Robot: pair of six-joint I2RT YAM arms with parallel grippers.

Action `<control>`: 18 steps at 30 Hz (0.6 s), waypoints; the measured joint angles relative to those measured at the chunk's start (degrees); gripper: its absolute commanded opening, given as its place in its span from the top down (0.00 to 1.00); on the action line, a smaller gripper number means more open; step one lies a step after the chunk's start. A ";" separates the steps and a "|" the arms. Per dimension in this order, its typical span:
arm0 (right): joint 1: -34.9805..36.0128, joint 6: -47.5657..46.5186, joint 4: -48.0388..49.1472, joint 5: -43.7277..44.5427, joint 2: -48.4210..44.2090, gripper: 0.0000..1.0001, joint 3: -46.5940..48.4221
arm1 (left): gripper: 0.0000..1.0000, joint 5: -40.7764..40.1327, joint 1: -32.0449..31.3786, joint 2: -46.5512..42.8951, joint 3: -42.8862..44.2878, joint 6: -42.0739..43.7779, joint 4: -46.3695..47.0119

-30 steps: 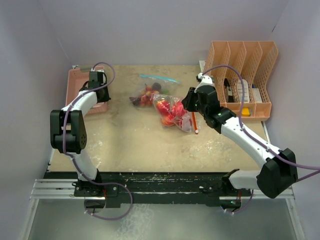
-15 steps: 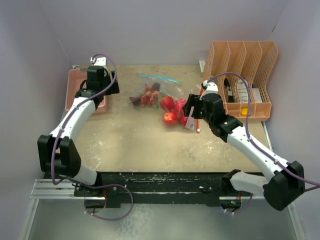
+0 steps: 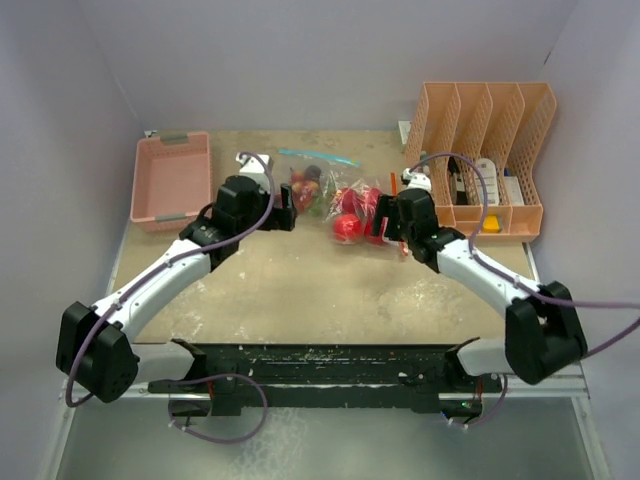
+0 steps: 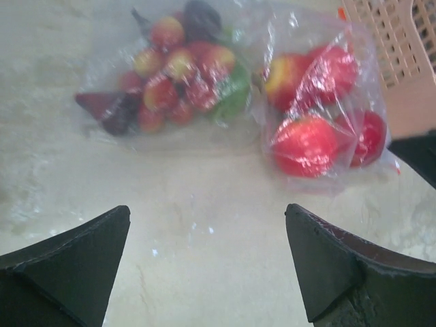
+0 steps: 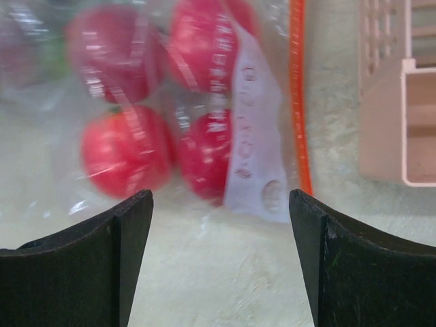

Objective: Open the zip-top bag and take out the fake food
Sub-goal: Adjust the zipper food storage bag at the center of the board.

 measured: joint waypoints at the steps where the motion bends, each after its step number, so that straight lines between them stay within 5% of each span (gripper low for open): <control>1: -1.09 0.28 0.81 -0.13 1.60 0.21 -0.44 | 0.01 -0.20 -0.96 -0.04 -0.76 -0.42 0.00; 11: -4.72 1.07 5.97 -2.03 13.53 1.00 -0.90 | 0.01 -2.19 -8.09 -0.50 -2.99 -1.99 -0.02; 18: -3.13 2.03 9.57 -6.08 10.67 1.00 -2.10 | 0.01 -2.54 -9.42 -1.62 -4.83 -2.89 1.20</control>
